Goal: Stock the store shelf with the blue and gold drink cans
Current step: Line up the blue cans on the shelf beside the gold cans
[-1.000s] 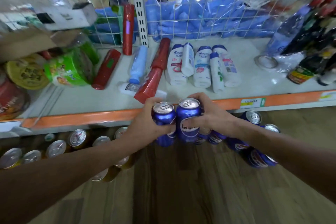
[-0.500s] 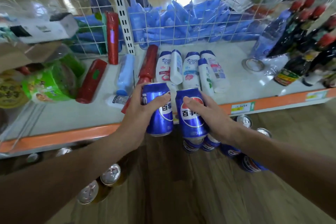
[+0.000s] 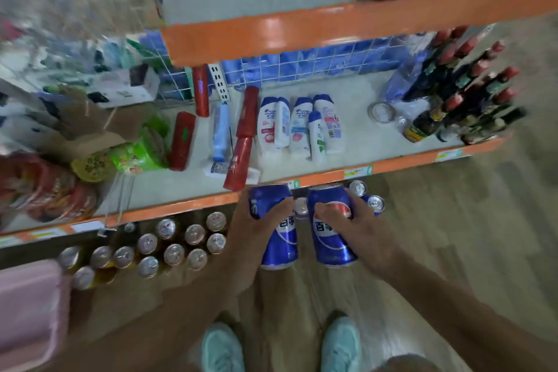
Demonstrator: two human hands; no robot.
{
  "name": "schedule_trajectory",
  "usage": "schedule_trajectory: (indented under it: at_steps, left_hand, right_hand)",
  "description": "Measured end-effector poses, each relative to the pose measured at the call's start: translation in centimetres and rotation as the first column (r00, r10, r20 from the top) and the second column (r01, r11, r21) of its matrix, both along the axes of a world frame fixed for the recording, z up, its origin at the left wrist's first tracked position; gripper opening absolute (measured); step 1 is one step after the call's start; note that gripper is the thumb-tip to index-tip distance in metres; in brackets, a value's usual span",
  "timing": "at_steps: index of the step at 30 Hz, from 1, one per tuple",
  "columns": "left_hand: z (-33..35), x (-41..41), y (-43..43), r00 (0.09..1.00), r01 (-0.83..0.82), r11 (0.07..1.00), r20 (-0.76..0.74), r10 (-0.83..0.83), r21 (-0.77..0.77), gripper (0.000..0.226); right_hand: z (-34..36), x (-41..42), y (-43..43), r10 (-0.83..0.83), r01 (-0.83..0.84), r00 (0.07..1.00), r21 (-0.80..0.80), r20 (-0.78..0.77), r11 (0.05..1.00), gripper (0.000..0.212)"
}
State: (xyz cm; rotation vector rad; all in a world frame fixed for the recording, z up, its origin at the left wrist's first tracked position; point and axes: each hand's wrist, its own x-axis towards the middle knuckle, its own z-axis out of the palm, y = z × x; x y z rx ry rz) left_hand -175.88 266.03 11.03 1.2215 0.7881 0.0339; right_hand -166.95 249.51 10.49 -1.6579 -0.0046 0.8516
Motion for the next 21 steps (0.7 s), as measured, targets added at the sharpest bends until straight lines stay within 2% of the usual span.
schedule_trajectory:
  at_steps: [4,7,11,15,21]
  left_hand:
    - [11.9,0.3,-2.2,0.999,-0.036,0.999,0.017,0.037,-0.025,0.027]
    - [20.7,0.8,-3.7,0.999,-0.041,0.999,0.021,0.041,-0.029,0.028]
    - [30.6,1.8,-5.4,0.995,-0.072,0.997,0.069,0.07,0.032,0.03]
    - [38.3,2.9,-7.2,0.985,-0.143,0.988,0.105,0.137,0.056,0.039]
    - [45.9,4.3,-8.1,0.969,-0.177,0.974,0.2,0.146,0.144,0.035]
  right_hand:
    - [11.0,-0.2,-1.4,-0.075,0.075,0.997,-0.02,0.005,0.997,0.02]
    - [20.0,0.3,-2.3,-0.065,0.065,0.998,0.007,-0.003,0.998,0.035]
    - [30.2,1.5,-3.5,-0.033,0.031,0.998,0.023,0.062,0.999,0.028]
    - [38.2,3.0,-4.4,-0.01,0.004,0.996,0.065,0.088,0.998,0.027]
    - [46.0,5.5,-4.5,0.049,-0.066,0.98,0.08,0.195,0.995,0.035]
